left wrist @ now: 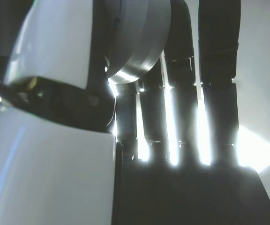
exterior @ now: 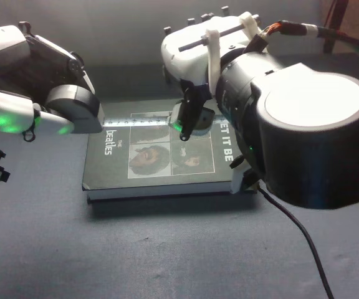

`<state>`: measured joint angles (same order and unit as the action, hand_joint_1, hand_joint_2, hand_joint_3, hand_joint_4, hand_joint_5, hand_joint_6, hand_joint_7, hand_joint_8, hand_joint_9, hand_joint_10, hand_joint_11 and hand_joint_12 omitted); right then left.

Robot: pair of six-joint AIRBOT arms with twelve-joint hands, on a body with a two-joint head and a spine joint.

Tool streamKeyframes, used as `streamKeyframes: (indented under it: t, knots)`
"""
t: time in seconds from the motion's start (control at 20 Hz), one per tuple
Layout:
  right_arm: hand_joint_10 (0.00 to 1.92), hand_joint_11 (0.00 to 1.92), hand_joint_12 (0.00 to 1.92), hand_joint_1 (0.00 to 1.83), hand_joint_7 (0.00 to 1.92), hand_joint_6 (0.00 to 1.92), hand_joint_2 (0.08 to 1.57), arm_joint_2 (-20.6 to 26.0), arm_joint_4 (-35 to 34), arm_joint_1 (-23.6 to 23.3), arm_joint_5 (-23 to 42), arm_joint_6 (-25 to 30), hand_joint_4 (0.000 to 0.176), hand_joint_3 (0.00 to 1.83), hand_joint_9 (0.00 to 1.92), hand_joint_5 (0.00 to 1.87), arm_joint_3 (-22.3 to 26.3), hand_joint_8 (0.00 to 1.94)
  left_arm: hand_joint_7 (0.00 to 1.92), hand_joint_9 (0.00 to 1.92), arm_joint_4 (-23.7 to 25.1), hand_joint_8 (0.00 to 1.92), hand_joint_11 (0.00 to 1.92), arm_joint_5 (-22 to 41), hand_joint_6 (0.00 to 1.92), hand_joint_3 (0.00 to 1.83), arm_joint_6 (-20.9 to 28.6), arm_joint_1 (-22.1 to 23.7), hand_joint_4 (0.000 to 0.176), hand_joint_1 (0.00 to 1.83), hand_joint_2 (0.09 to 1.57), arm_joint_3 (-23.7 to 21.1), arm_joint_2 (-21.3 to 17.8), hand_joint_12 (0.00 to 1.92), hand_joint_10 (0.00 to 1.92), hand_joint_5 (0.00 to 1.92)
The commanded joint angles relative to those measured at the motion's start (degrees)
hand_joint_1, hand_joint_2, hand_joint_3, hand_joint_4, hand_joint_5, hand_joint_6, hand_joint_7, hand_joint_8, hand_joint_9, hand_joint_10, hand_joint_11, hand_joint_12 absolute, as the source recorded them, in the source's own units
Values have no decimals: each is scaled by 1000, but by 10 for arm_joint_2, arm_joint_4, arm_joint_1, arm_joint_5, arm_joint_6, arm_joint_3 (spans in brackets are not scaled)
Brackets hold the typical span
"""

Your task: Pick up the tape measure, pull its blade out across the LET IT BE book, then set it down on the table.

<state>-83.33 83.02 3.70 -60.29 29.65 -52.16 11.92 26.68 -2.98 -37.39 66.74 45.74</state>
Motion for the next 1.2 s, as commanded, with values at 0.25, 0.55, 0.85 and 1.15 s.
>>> streamKeyframes:
  t: [0.25,0.55,0.85,1.15]
  knots:
    - [3,128,1008,954,624,3,1143,9,-18,-17,12,-39,0,8,573,617,-2,0,1178,1155,7,567,1162,85,786,0,21,4,0,1394,1047,5,5,708,923,976]
    - [5,121,1013,945,645,7,1131,14,-28,-18,12,-42,0,0,580,635,-4,7,1152,1152,8,621,1131,87,777,1,21,3,0,1393,1049,5,6,696,924,979]
    - [7,126,1017,966,661,14,1123,19,-27,-11,12,-46,0,0,587,662,-3,10,1148,1147,11,630,1139,91,760,0,21,0,0,1393,1050,6,7,700,937,986]
    - [5,120,1018,953,661,12,1136,19,-16,-9,10,-45,0,3,588,667,0,5,1151,1142,17,629,1135,93,759,0,26,-1,0,1393,1050,9,8,695,939,986]
